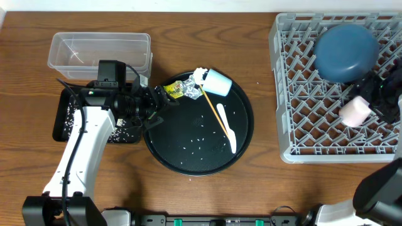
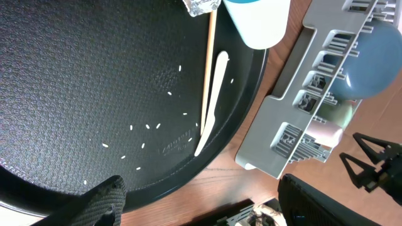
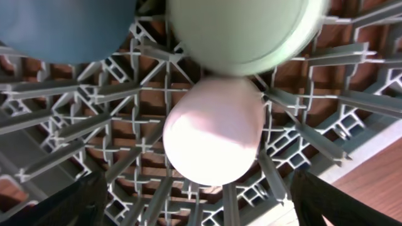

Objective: Sort waste into correct bins and load items into the dishwasher rack
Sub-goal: 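Lower the pink cup into the front right of the dish rack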

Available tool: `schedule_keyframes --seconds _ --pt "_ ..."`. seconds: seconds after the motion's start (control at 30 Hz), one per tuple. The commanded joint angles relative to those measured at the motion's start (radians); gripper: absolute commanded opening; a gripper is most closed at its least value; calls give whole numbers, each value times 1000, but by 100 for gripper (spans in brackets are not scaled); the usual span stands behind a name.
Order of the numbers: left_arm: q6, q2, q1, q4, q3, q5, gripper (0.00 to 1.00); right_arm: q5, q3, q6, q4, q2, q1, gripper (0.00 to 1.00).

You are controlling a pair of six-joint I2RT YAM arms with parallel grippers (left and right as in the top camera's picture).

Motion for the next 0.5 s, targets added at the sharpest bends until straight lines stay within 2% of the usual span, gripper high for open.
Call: schedule_keyframes --seconds 0.0,0.17,0.3,0.37,0.47 --pt "21 -5 -2 -3 7 -13 79 -21 -5 0 2 22 18 89" --pt "31 -5 -2 -3 7 -13 80 -61 34 -13 -34 6 20 92" --pt "76 -5 -2 -3 7 -13 80 -99 114 -27 -114 -21 21 99" --pt "103 -5 -2 3 7 -13 80 -199 160 -74 -151 -42 21 99" --pt "122 -5 -2 5 7 -13 80 -481 204 -221 -197 -80 29 99"
